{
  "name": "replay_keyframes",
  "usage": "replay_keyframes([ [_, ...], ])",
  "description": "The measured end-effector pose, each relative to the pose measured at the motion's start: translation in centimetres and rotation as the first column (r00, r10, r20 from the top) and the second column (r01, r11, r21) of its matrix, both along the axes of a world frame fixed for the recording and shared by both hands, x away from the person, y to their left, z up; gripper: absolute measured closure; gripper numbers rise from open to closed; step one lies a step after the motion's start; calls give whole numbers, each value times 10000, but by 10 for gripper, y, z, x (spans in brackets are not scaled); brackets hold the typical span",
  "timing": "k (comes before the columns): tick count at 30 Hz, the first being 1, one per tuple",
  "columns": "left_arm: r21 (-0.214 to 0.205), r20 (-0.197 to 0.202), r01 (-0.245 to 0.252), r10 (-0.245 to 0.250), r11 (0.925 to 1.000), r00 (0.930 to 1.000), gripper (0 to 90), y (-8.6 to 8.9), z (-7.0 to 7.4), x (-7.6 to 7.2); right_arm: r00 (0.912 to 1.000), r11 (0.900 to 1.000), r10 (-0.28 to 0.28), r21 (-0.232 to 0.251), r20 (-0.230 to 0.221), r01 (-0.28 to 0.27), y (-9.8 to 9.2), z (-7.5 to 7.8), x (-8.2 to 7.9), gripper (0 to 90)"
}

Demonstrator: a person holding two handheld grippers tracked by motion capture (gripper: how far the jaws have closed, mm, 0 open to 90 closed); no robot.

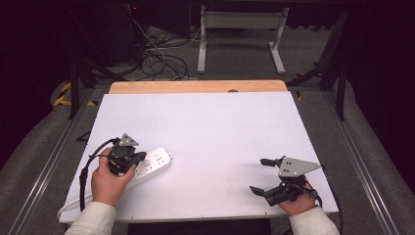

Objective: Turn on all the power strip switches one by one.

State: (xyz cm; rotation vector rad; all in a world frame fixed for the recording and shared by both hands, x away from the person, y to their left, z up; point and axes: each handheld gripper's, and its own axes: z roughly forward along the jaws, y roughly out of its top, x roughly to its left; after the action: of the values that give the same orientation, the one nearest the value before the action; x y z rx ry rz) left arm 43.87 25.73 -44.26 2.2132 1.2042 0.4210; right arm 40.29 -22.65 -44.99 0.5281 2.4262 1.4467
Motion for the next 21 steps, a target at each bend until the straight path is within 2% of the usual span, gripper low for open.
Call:
replay_keyframes([
  [6,-24,-225,-25,25,10000,9997,900,-1,-4,2,10000,10000,28,-8,2,-28,0,0,0,66],
  [12,-201,-115,-68,66,9998,9999,900,2,-6,1,10000,10000,16,-29,7,-16,0,0,0,66],
  [15,-16,33,-28,28,10000,10000,900,0,-6,0,10000,10000,22,-27,9,-22,0,0,0,66],
  [21,-199,-26,-61,60,9998,10000,900,1,-8,1,10000,10000,37,-32,0,-37,0,0,0,65],
])
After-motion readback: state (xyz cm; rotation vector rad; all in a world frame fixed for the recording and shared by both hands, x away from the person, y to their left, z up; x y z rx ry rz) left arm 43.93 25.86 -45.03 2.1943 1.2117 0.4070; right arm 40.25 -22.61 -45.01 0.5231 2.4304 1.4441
